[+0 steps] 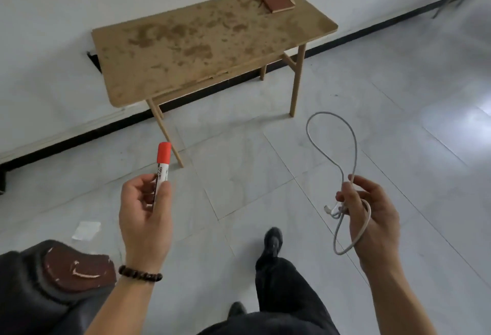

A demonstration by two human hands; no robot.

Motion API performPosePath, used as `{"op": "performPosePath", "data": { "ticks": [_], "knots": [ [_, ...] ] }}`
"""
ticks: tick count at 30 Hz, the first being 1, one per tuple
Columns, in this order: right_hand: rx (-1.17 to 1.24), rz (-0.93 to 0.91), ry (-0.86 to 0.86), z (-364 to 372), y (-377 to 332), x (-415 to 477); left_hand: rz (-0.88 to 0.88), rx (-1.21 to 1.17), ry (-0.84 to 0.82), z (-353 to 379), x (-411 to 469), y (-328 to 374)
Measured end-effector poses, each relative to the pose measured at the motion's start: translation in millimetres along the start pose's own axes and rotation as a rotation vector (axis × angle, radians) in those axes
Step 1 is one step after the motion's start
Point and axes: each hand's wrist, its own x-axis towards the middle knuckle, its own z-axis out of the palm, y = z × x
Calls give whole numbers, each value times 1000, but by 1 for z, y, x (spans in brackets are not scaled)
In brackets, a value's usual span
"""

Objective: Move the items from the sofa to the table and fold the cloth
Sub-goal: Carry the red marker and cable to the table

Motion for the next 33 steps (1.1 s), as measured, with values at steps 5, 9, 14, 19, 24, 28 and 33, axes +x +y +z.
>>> {"op": "performPosePath", "data": {
  "ticks": [5, 9, 14, 19, 24, 28, 33],
  "knots": [
    [36, 29, 30, 50, 8, 136, -17, 24, -22, 122, 104, 3],
    [32, 27, -14, 91, -15, 261, -46, 25, -25, 206, 186, 33],
    [11, -27, -121, 148, -79, 404, -13, 29, 34, 277, 286, 81],
    [-15, -61, -169, 202, -115, 516, -71, -21, 92, 345, 374, 93],
    [-47, -45, -151, 260, -112, 623, -137, -33, 27, 429, 467, 71],
    [-66, -43, -135, 311, -138, 722, -196, -49, -38, 503, 562, 74],
    [-37, -53, -121, 363, -187, 839, -238, -96, -124, 592, 674, 105]
  ]
}}
